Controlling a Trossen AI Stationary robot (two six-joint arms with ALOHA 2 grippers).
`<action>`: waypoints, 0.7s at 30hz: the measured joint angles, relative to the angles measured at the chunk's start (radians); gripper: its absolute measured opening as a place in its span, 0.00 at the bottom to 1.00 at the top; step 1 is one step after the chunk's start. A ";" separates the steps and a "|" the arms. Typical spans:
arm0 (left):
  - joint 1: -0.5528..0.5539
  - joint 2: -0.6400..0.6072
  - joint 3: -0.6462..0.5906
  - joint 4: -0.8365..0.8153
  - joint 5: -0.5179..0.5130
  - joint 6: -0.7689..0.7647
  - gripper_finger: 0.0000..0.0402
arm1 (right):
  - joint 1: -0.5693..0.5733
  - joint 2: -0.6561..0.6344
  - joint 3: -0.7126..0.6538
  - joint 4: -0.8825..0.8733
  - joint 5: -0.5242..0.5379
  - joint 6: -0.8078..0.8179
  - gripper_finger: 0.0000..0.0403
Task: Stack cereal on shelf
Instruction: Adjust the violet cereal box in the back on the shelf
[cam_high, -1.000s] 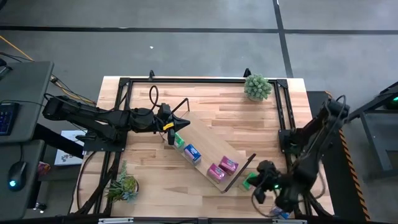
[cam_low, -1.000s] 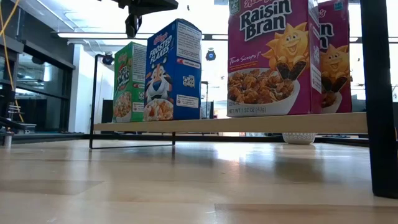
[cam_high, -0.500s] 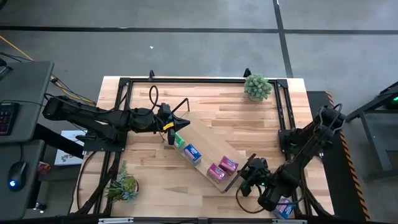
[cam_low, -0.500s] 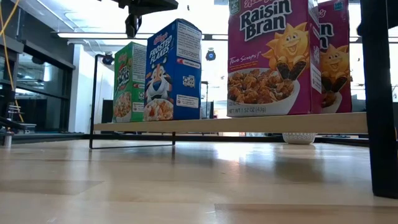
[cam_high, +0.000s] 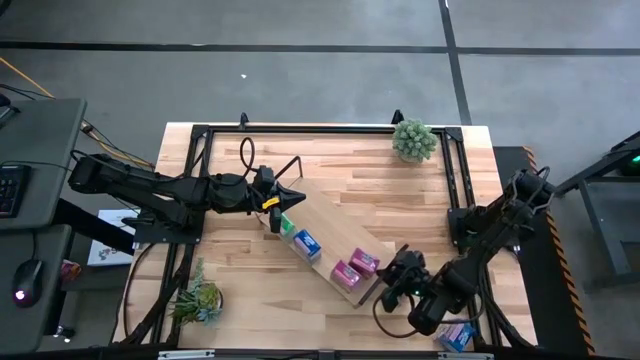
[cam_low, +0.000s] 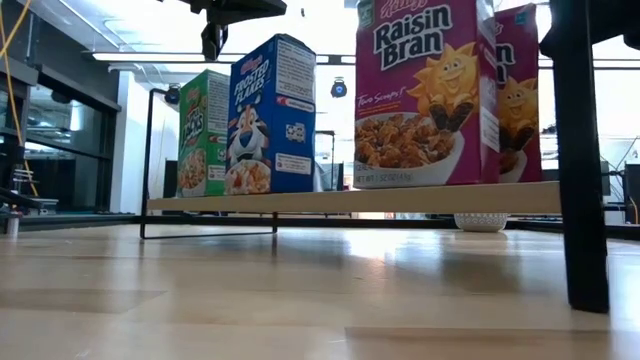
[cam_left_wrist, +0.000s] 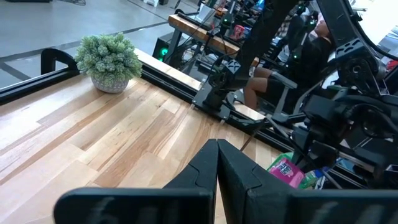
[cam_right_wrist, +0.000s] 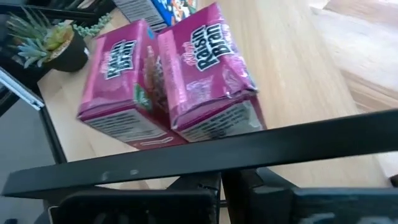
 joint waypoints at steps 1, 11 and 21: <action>0.000 0.000 0.000 0.000 0.000 0.000 0.00 | -0.002 0.000 0.000 0.010 -0.001 -0.008 0.00; 0.000 0.000 0.000 0.000 0.000 0.001 0.00 | -0.016 0.001 0.000 0.048 -0.011 -0.075 0.00; 0.000 0.000 0.000 0.000 0.000 0.001 0.00 | -0.020 0.057 0.000 0.076 -0.006 -0.074 0.00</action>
